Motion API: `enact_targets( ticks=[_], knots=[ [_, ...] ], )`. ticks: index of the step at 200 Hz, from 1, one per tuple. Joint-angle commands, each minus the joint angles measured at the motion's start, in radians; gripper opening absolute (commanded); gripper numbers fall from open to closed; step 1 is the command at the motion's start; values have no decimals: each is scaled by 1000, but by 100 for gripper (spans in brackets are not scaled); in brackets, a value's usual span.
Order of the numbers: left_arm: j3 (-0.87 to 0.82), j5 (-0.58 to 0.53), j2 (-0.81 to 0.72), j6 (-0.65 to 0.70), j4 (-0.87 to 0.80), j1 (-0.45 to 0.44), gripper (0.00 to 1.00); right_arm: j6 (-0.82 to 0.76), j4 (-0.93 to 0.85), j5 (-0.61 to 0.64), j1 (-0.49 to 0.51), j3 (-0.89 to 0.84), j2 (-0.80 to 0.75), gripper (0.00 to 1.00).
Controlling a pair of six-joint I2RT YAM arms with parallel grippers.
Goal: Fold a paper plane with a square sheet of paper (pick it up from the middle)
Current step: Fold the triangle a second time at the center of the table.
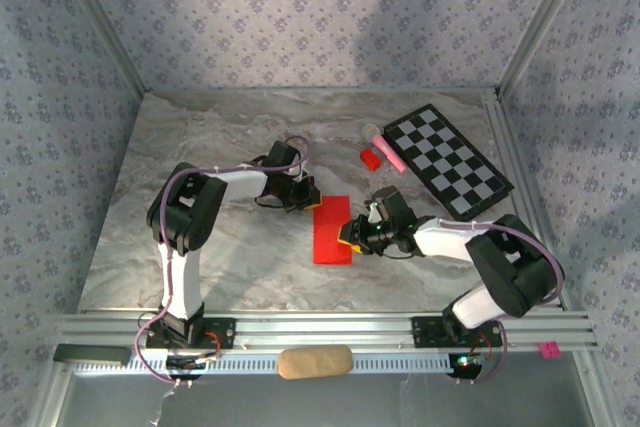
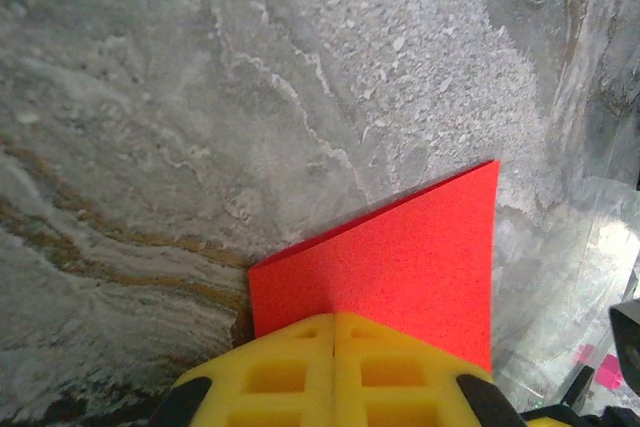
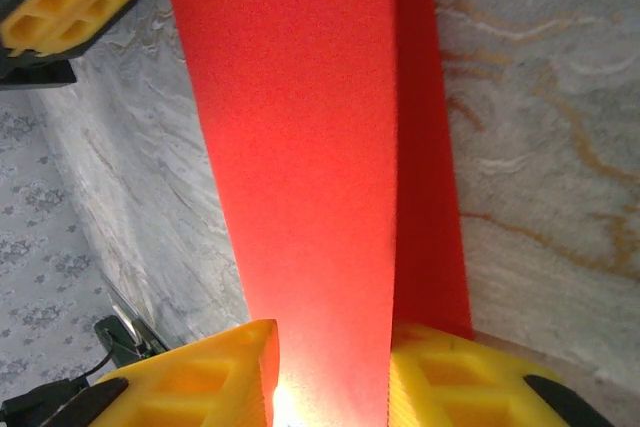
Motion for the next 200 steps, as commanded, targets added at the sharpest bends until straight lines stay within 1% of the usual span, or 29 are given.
enact_targets(
  ticks=[1, 14, 29, 43, 58, 69, 85, 99, 130, 173, 200],
  knots=[
    [38, 20, 16, 24, -29, 1, 2, -34, 42, -44, -10, 14, 26, 28],
    [40, 18, 6, 24, -33, -1, 4, -44, 30, -34, -15, 18, 26, 24],
    [43, 5, -17, 26, -46, 0, 10, -50, 34, -32, -24, 14, 25, 20],
    [47, -11, -41, 25, -59, 0, 23, -57, 41, -46, -33, 17, 32, 13],
    [42, -36, -76, 21, -61, -5, 30, -63, 38, -51, -37, 29, 38, 9],
    [38, -64, -107, 30, -71, -9, 43, -60, 38, -39, -39, 33, 38, 8],
    [33, -100, -155, 46, -95, -15, 49, -53, 40, -34, -40, 44, 46, 8],
    [8, -146, -209, 57, -99, -24, 56, -34, 57, -20, -40, 43, 47, 8],
    [-73, -275, -350, 87, -108, -54, 57, 3, 87, -3, -40, 35, 45, 8],
    [-255, -437, -596, 126, -45, -122, 55, 22, 119, -5, -30, 16, 38, 9],
    [-340, -486, -725, 138, -46, -135, 54, 11, 121, -11, -26, 9, 38, 11]
  ],
)
